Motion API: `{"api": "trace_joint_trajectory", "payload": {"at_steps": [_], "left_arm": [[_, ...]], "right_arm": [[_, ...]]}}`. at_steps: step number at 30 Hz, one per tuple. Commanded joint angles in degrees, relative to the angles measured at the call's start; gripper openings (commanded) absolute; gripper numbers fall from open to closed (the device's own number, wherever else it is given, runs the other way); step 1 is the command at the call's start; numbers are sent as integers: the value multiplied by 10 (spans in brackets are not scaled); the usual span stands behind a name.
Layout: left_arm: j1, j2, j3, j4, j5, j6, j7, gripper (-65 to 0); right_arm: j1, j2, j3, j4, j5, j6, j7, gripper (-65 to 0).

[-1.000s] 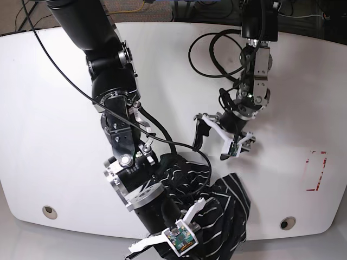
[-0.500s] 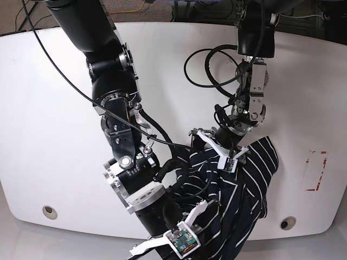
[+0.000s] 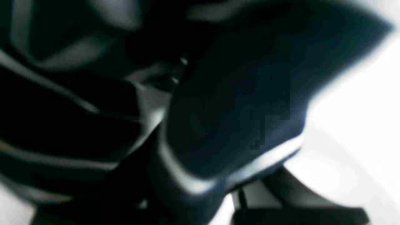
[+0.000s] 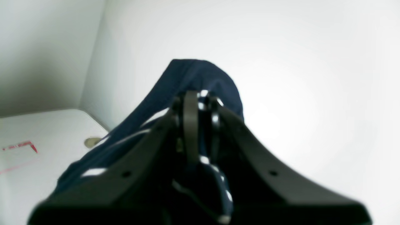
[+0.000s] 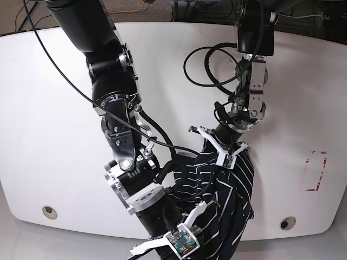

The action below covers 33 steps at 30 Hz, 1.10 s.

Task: Layout the t-shirt on the table in an organized manner, then fold the t-shirt properly
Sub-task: 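Grasp the hanging shirt edge with the left gripper beside the right gripper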

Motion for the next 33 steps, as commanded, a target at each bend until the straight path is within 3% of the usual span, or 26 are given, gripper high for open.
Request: {"api": "trace_joint_trajectory", "payload": {"at_steps": [1, 8, 11, 18, 26, 33], "left_arm": [[0, 1, 1, 30, -7, -4, -8, -650], [40, -9, 1, 95, -5, -5, 5, -650], [56, -34, 1, 139, -8, -15, 50, -650], [91, -47, -9, 253, -8, -48, 120, -650], [109, -103, -23, 363, -11, -50, 162, -650], [85, -159, -30, 377, -12, -50, 161, -650]], "right_arm": [[20, -2, 5, 6, 2, -12, 22, -650], [8, 2, 12, -9, 2, -13, 22, -650], [-3, 0, 37, -19, 2, -13, 22, -650], [-28, -1, 77, -35, 2, -13, 21, -650], [-29, -2, 106, -38, 2, -13, -8, -650], [-19, -3, 143, -60, 2, -13, -10, -650]]}}
